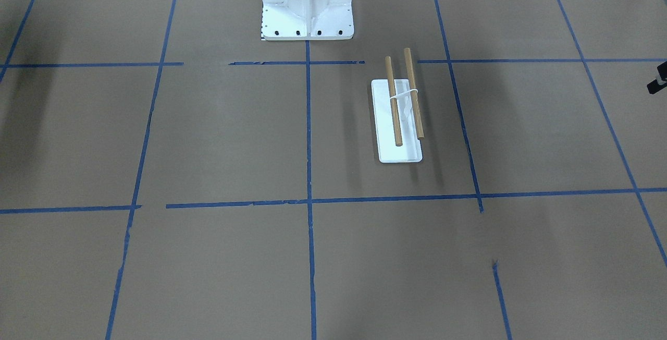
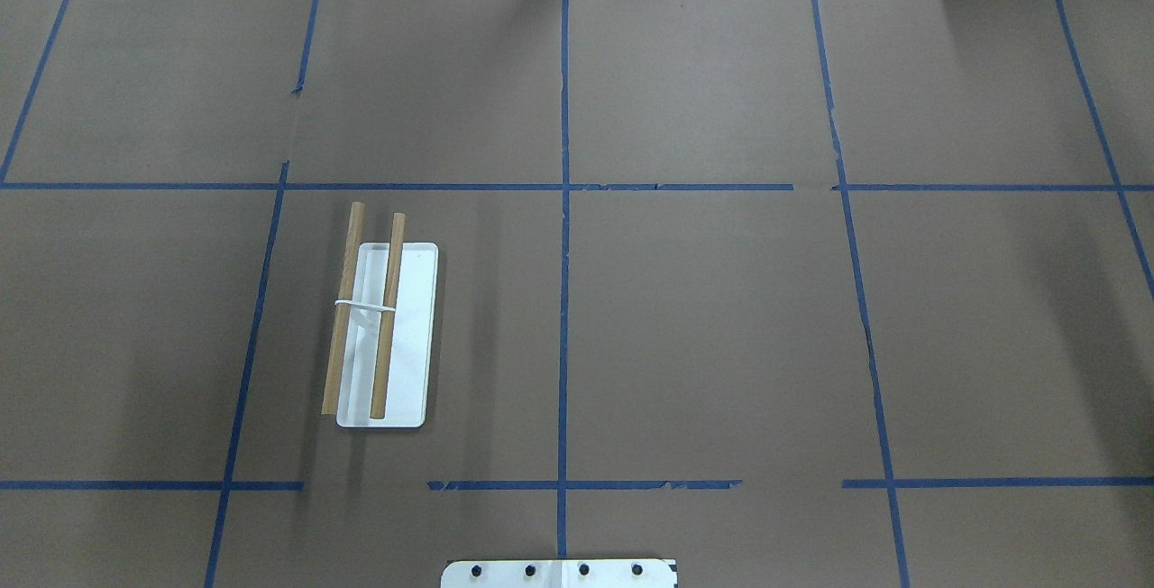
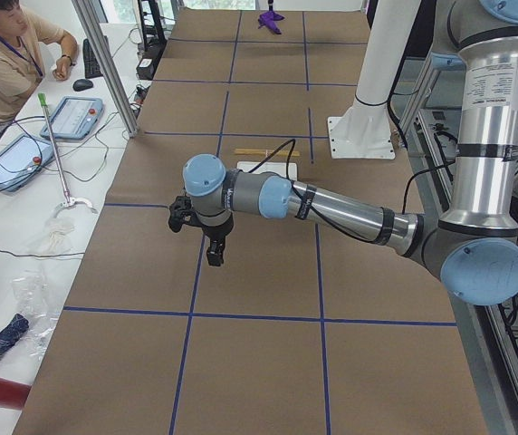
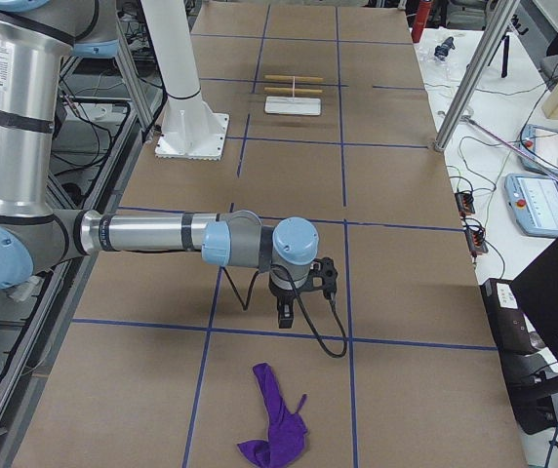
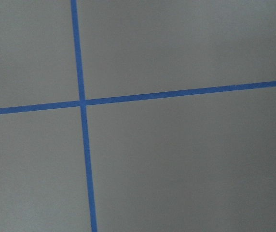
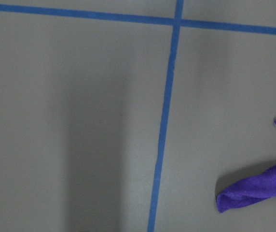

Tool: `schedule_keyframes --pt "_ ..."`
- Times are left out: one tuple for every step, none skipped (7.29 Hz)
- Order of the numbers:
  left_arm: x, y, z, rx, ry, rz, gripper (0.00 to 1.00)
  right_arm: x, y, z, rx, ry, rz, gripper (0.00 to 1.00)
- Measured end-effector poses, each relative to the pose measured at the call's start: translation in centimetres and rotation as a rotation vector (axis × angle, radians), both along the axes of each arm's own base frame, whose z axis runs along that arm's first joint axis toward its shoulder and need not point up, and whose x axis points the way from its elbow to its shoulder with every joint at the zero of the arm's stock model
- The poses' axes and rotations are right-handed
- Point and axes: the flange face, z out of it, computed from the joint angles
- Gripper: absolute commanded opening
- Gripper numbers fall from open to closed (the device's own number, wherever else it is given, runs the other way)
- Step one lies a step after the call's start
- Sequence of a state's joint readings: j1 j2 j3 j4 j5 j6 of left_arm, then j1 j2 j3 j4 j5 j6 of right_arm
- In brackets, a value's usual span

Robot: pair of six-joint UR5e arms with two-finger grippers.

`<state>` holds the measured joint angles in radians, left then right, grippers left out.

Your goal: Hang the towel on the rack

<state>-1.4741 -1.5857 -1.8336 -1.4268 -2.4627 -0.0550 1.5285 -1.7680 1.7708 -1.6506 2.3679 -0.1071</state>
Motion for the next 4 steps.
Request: schedule_keyframes --pt "0.0 0.0 -0.1 -0.001 0.010 0.000 1.00 0.2 0.5 3.6 -0.010 0.036 -0.002 0.85" --pt "0.0 0.0 0.1 -0.005 0.013 0.001 1.00 0.4 1.0 7.9 -0.011 0.061 0.004 0.84" --pt "0.0 0.0 0.3 -0.008 0.015 0.000 1.00 0.4 1.4 10.9 -0.019 0.075 0.044 0.82" --pt "0.0 0.1 0.2 -0.008 0.017 0.000 1.00 0.1 1.8 12.5 -0.053 0.083 0.100 0.82"
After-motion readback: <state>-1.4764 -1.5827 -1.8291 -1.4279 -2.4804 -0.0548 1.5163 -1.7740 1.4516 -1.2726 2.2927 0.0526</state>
